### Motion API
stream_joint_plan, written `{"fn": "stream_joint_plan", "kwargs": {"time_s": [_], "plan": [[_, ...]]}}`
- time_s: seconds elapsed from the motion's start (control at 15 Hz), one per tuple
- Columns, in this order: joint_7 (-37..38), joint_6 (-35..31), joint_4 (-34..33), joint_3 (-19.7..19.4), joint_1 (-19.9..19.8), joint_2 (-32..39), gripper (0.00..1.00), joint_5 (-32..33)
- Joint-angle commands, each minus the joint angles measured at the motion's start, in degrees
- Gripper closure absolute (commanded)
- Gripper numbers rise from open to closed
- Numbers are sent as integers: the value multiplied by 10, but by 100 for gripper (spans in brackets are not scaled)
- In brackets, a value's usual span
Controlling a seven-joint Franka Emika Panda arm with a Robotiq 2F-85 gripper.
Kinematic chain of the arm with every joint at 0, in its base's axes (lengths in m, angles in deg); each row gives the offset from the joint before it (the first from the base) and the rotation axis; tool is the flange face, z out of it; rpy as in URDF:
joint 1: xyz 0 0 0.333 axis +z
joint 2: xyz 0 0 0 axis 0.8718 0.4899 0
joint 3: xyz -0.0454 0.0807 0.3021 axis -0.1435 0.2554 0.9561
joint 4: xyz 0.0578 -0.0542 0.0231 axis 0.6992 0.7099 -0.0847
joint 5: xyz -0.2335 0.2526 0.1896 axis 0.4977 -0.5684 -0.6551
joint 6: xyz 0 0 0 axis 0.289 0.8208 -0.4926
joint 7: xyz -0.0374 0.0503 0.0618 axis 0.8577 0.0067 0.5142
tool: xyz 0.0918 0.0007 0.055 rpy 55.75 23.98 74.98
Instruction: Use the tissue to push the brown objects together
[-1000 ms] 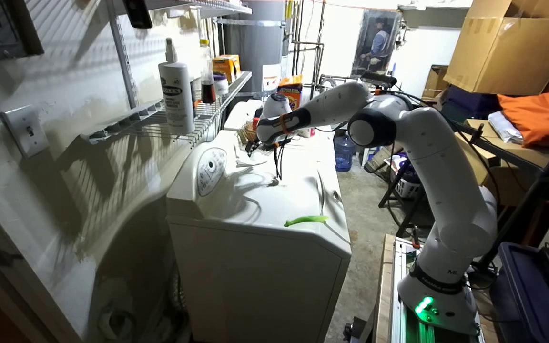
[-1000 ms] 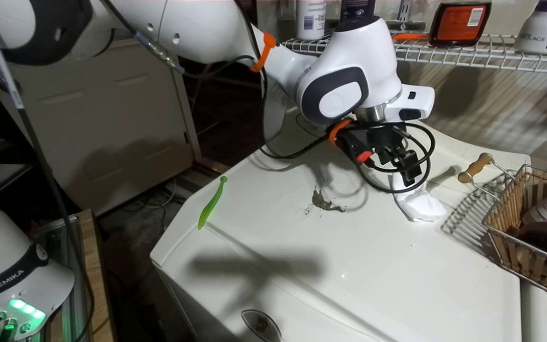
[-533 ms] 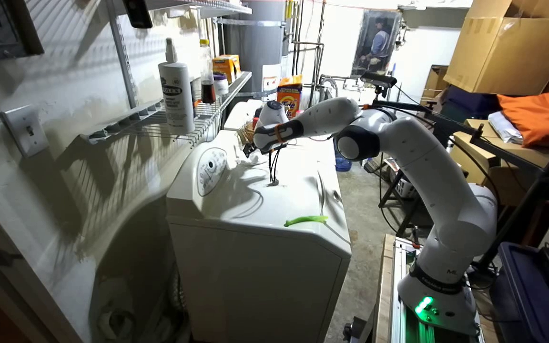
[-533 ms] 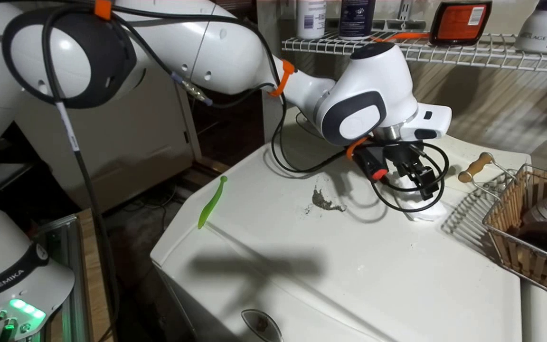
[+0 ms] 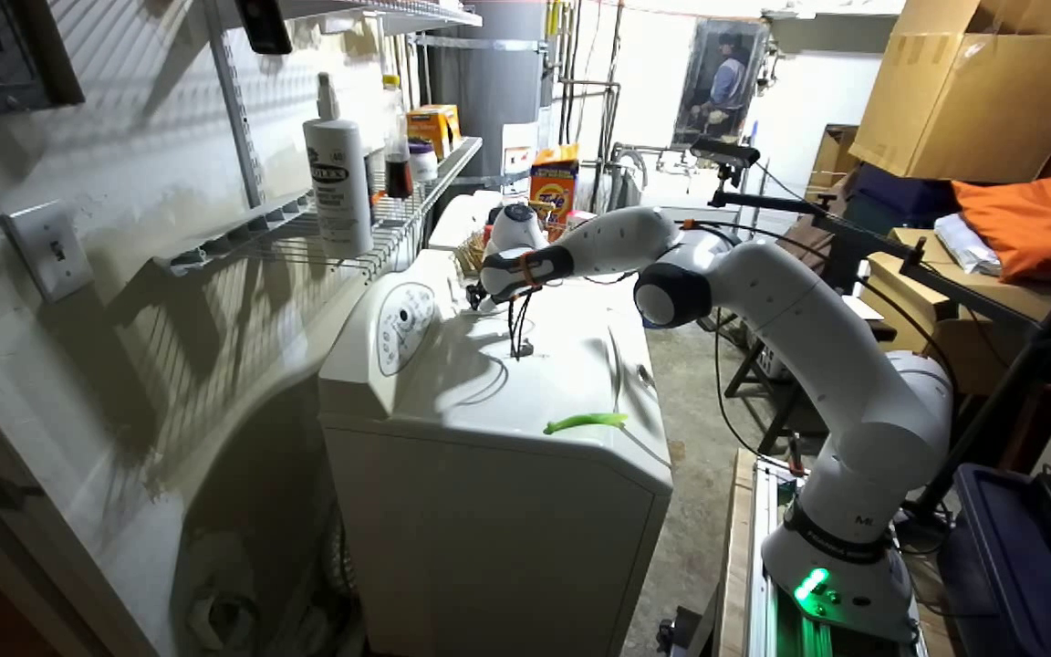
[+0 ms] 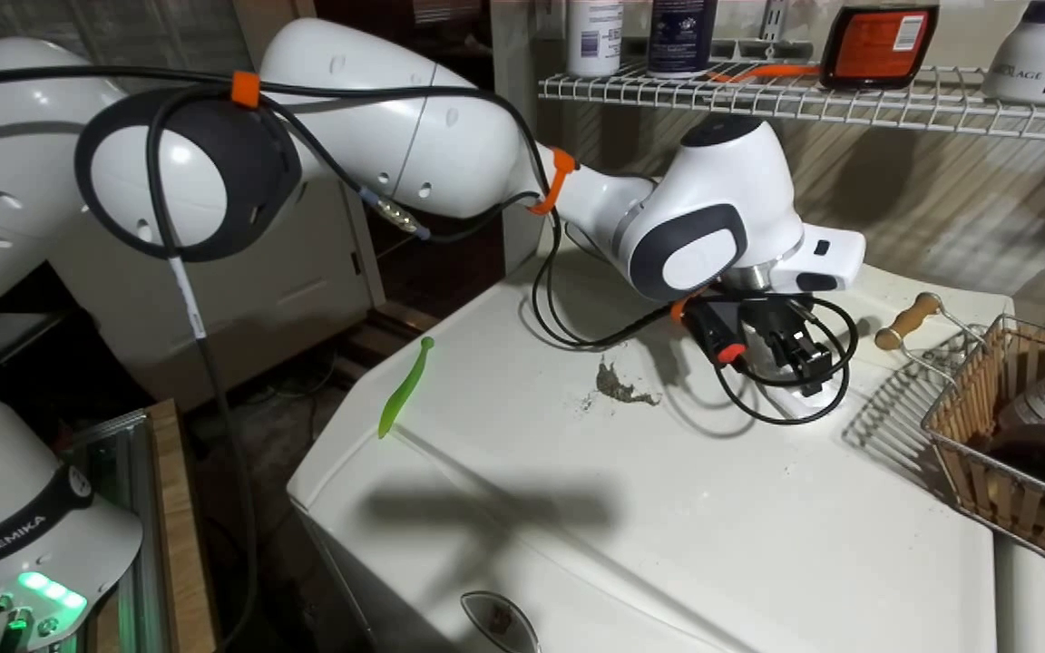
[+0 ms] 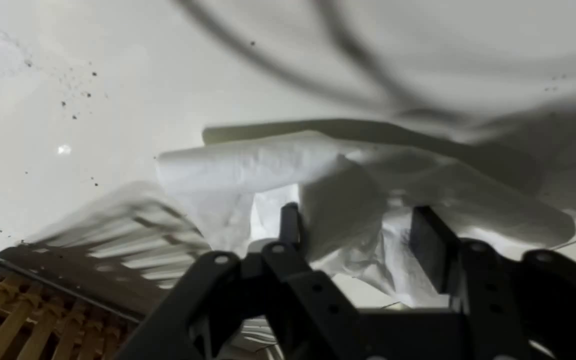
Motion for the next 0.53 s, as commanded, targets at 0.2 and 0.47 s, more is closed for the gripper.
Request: {"fn": "stream_joint_plan", "kwargs": {"time_s": [0.2, 0.47], "plan": [[70, 77, -47, -41, 21, 15, 90, 20], [108, 157, -40, -74, 43, 3, 100, 25]]}}
